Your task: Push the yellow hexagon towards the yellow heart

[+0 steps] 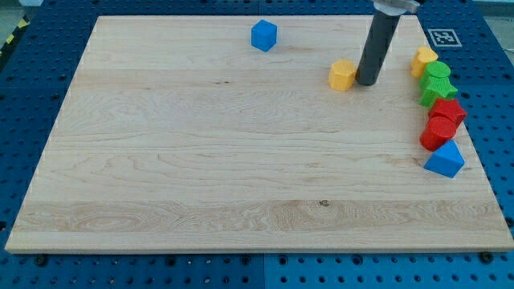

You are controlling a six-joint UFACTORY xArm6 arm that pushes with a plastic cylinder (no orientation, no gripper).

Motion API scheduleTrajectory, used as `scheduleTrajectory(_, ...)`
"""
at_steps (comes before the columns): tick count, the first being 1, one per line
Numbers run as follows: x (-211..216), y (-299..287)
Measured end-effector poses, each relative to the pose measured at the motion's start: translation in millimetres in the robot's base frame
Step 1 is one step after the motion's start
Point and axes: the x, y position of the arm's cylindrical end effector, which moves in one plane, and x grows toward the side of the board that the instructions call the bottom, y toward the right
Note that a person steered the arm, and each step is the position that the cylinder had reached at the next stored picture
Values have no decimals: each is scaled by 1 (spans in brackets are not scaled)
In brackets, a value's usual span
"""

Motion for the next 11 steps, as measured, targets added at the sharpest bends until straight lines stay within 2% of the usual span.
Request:
scheduleTrajectory(3,54,-70)
scheduleTrajectory(4,22,-91)
scheduleTrajectory(5,20,-54)
scheduleTrajectory(6,9,-52)
scheduleTrajectory(7,28,-70)
scheduleTrajectory(8,10,-87)
scheduleTrajectory(10,-11,-40)
scheduleTrajectory(11,-11,-38)
